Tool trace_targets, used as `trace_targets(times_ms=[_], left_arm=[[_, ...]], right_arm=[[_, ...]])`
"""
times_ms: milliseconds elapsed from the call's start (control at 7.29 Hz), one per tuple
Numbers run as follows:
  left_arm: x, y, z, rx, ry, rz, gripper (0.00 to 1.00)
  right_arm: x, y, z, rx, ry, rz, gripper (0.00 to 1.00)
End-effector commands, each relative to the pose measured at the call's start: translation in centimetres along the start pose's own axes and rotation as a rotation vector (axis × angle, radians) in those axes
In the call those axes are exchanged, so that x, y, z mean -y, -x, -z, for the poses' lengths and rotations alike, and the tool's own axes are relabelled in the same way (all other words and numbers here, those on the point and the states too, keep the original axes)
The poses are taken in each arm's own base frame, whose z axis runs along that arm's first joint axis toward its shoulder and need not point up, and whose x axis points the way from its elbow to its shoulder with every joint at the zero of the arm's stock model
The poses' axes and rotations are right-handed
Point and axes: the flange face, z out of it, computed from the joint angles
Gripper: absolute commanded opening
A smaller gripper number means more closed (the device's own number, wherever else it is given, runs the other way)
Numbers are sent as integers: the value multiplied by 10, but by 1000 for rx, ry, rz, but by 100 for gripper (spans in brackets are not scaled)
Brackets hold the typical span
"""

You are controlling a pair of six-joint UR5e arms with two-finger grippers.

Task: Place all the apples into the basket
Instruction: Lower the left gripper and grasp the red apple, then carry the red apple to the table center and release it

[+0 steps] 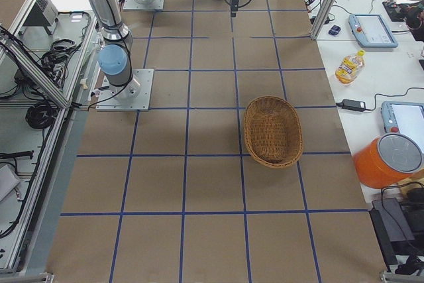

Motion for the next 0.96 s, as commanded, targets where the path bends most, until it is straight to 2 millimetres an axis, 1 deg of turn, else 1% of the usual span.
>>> trace_targets(times_ms=[0,137,275,412,549,686,824], left_arm=[[-9,1,-14,-6,9,-2,45],[-10,-4,3,-4,-13,-3,0],[-8,-19,30,-9,-39,-11,0],[6,-71,65,-98,-53,23,0],[15,-155,95,-107,-86,-6,0],[17,-236,100,-81,-107,-64,0],[21,-280,92,-86,-118,-5,0]], right_arm=[[0,0,0,0,-1,0,100],[0,0,0,0,-1,-2,100],[0,-1,-1,0,1,-2,100],[1,-1,0,0,-1,-2,100],[1,-1,0,0,-1,-2,100],[2,-1,2,0,-4,-2,100],[3,-3,4,1,-7,-1,100]])
